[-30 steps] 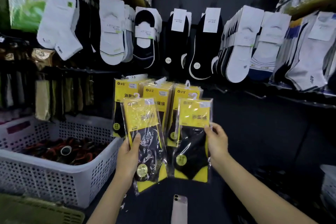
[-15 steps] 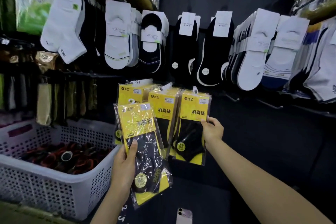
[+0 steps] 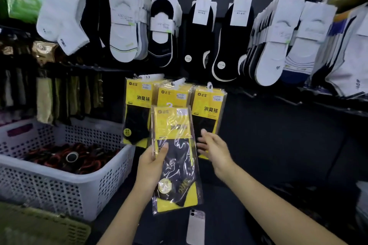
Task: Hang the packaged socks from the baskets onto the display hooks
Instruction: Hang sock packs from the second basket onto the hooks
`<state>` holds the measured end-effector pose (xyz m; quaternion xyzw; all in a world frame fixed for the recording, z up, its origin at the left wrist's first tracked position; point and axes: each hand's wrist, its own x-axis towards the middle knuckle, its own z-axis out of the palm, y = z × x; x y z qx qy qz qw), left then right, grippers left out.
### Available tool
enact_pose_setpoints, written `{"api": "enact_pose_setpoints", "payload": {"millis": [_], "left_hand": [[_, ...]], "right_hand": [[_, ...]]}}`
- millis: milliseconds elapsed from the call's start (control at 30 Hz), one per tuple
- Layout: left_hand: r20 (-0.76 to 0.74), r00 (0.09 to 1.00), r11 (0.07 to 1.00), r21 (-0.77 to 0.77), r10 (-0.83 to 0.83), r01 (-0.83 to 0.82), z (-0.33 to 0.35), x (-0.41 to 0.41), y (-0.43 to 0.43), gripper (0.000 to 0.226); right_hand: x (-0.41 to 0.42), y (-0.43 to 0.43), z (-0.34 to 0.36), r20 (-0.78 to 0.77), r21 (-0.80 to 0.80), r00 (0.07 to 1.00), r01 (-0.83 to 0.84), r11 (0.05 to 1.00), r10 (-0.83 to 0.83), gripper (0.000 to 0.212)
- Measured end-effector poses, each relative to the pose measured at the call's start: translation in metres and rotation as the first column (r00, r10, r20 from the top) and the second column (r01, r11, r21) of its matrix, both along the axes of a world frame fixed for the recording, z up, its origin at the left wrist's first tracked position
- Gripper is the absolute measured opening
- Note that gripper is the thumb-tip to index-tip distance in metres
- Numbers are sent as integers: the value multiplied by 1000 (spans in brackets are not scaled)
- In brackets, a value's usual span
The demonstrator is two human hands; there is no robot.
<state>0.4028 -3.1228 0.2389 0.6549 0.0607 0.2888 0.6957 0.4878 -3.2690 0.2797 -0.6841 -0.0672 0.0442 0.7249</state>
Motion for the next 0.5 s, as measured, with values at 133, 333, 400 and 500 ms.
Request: {"api": "enact_pose_setpoints", "payload": {"millis": [133, 333, 400, 500], "left_hand": [[29, 998, 997, 63, -51, 49, 2, -4, -19, 12], [-64, 978, 979, 29, -197, 199, 3, -4, -31, 33], [-105, 961, 964, 53, -255, 261, 2, -2, -34, 44], [-135, 944, 948, 73, -299, 311, 3, -1, -40, 54]], "right_hand": [[-35, 4, -10, 36, -32, 988, -146, 989, 147, 14], [-34, -13, -6, 171, 82, 975, 132, 988, -144, 10], [-25, -20, 2, 157, 118, 956, 231, 966, -248, 8], [-11, -27, 16, 191, 100, 938, 275, 956, -289, 14]]}}
